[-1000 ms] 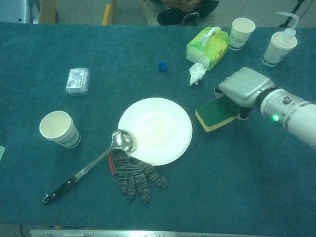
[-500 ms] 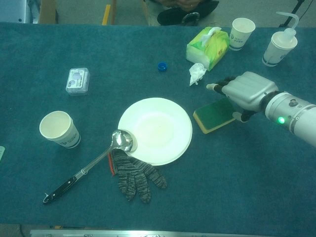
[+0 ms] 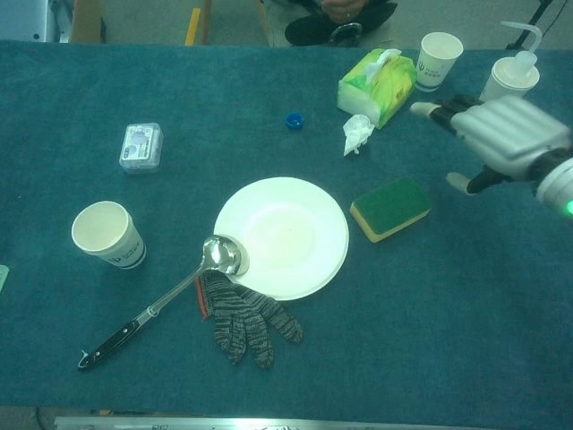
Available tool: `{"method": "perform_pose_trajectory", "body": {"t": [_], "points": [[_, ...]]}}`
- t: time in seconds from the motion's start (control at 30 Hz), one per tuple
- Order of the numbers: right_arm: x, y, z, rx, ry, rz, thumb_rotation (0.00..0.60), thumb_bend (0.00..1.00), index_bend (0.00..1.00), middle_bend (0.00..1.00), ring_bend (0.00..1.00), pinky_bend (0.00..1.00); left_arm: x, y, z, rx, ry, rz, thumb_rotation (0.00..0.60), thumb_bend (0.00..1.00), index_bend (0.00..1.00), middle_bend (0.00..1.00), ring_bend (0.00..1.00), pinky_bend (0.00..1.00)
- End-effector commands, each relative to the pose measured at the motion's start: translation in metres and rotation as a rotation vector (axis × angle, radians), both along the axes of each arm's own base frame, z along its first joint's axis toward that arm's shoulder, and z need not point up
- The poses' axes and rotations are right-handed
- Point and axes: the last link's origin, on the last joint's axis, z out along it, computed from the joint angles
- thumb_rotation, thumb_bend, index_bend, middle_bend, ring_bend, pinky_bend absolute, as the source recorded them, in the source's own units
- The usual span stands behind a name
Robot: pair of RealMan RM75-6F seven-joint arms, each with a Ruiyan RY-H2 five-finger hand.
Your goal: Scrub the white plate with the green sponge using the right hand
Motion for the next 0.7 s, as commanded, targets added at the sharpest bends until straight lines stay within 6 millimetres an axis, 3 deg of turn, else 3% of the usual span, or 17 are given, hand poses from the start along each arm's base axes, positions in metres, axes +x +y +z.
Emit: {"method": "perform_pose_trajectory", "body": {"t": [0.03,0.3,0.7], "points": [[-0.019,0.009,0.02,-0.104,-0.041,-0.023,0.6,0.3,0.0,0.12,0.09,0.32,0.001,0.003,-0.001,0.002,0.001,-0.009,0.6,0.52,0.35,0.32,0.24,0.23],[-0.049,0.037,0.054,-0.267,-0.082,-0.103,0.6,0.3,0.0,0.13,0.09,0.32,0.008,0.005,-0.004,0.007,0.006,-0.037,0.6,0.52,0.35,0.32,0.18,0.2],[-0.092,0.087,0.104,-0.466,-0.115,-0.241,0.6,0.3,0.0,0.13,0.09,0.32,0.016,0.001,-0.009,-0.002,0.001,-0.048,0.6,0.52,0.35,0.31,0.18,0.2]]}}
